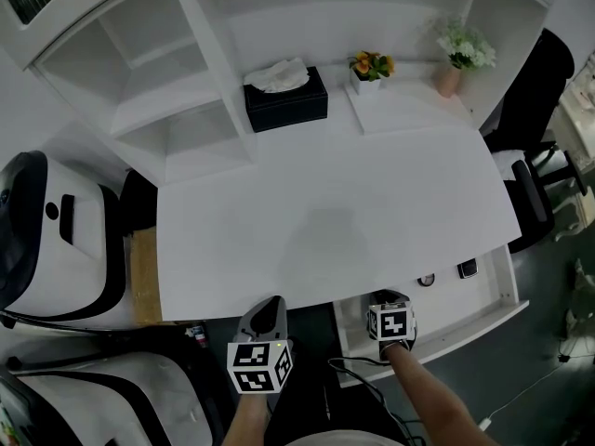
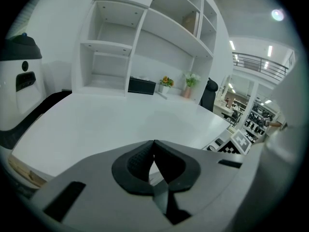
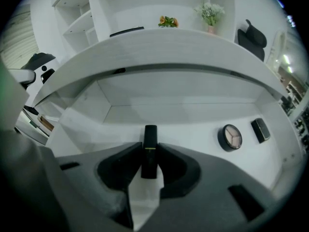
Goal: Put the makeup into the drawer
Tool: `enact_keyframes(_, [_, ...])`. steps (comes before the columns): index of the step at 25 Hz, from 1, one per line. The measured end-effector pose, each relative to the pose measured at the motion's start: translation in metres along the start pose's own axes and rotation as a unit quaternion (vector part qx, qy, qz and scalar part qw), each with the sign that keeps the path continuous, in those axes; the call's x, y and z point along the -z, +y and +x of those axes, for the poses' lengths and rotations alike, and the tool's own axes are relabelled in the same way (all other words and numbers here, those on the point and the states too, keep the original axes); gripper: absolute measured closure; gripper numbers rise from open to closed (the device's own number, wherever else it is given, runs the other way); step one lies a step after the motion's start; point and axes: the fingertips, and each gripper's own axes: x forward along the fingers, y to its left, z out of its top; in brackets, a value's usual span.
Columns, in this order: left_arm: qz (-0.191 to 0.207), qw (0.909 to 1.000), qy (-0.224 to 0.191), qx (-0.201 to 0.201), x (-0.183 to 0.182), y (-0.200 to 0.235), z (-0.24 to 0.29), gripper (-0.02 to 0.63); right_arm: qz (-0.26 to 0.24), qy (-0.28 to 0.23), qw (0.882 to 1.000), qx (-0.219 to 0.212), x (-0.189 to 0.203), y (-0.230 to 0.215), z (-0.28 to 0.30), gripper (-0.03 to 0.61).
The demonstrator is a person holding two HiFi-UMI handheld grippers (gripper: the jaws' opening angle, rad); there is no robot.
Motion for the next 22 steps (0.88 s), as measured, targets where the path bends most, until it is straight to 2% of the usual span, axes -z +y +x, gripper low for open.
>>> enact_keyframes(8, [0.005,1.0000,-0.005,-0.003,-0.003,-0.002,-0.006,0.611,-0.002,-0.037,0.999,-0.011,-0.011,0.003,-0.014,0.464])
enact_keyframes(13, [0.008,0.9999,-0.010,-0.001,-0.003,-0.009,-0.010,0.611,0.014,-0.066,0.997,-0.027,-0.019,0.008,-0.039,0.465])
enact_keyframes(22, [0.020,0.9994,-0.025,0.013,-0.009,-0.032,-0.016,0.611,0.038,-0.144,0.986,-0.071,-0.032,0.025,-0.104,0.481])
